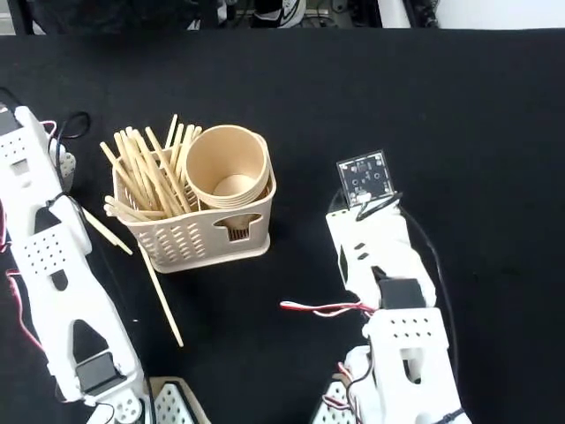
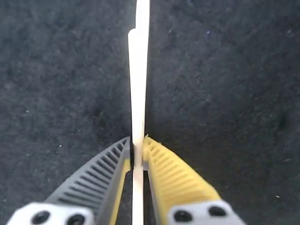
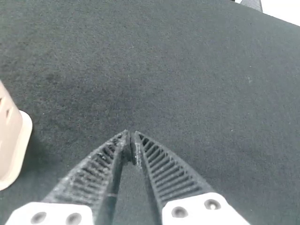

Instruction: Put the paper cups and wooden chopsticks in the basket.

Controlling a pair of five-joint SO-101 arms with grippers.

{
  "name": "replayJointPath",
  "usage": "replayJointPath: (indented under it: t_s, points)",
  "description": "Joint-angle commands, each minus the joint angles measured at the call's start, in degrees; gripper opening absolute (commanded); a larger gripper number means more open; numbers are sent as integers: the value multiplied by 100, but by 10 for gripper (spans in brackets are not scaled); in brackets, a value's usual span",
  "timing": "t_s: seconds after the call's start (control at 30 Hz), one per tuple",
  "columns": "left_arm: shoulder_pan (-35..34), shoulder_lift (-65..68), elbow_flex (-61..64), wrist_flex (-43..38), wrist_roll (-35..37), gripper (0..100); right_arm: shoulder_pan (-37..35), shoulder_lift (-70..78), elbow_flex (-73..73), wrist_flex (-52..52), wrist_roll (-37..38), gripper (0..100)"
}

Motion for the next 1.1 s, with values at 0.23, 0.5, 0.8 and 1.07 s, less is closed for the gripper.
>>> replayJointPath:
  t_s: [0.23, 0.5, 0.8, 1.07]
  points:
    - [-4, -571, 497, 70, 0, 30, 18, -48, -48, -79, 44, 15]
    - [31, -510, 752, 53, 9, 120, 18, -48, -48, -79, 44, 15]
    - [66, -475, 734, 53, 18, 29, 35, -48, -48, -79, 44, 15]
    - [-75, -1187, 769, 79, 0, 29, 26, -48, -48, -79, 44, 15]
